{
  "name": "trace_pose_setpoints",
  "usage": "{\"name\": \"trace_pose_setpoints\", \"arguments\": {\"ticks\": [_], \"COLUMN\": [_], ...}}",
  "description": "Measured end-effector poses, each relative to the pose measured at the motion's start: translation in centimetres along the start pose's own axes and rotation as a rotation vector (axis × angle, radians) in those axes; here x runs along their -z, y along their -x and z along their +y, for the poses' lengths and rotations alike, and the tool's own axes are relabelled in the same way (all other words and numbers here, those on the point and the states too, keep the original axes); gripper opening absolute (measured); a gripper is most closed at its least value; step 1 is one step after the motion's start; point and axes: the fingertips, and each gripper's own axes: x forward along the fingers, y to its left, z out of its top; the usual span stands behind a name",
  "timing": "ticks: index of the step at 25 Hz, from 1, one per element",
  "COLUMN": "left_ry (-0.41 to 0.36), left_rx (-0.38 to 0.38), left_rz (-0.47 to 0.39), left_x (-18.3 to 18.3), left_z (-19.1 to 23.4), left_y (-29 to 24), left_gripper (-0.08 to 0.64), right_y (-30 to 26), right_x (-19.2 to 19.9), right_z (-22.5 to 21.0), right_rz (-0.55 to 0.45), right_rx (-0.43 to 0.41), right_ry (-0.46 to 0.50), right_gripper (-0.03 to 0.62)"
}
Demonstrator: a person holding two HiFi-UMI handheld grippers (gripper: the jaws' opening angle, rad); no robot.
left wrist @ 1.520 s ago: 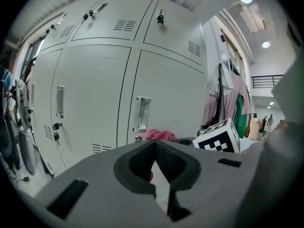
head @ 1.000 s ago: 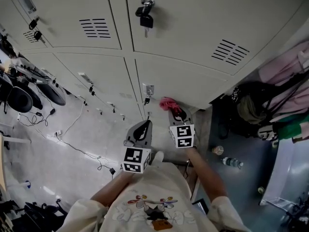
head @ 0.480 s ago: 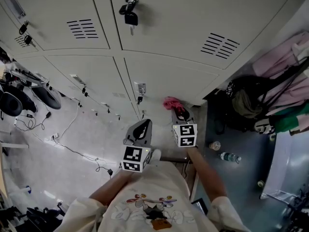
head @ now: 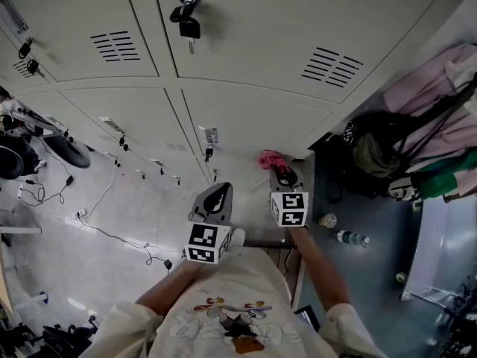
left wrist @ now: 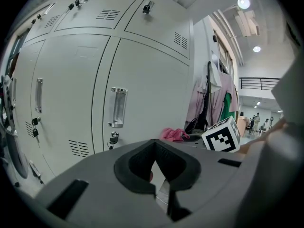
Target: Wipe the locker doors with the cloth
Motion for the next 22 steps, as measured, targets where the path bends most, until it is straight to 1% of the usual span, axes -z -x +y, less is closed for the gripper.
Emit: {"name": "trace_pose_setpoints", "arguments": {"ticks": [7,12,17,22], "left_ry": [0.001,0.003,0.006,0.015], "left_rx": [0.028,0.044,0.047,0.0], "left_rz": [0.005,0.014,0.015,-0.017], "left_x": [-0.1,0.1,0.2,-1.0], "left_z": [-0.5,-0.7,-0.6,1.0], "left_y": [-0.8,-1.1,-1.0,-0.3], "left_gripper": [0.006,0.006,0.005,0.005], "right_y": [1.0,1.5,2.1,2.8], "right_x": [1.0,1.6,1.6,0.4], "right_z": [-2.3,-3.2,-2.4,-0.2], "right_rz": [0.019,0.029,0.032,0.001], "right_rx": [0.067,0.094,0.049,-0.006], "right_ry": [-0.034,-0.063,-0.077,-0.039], "right_gripper": [0.11,0.11,0.109,0.107]}}
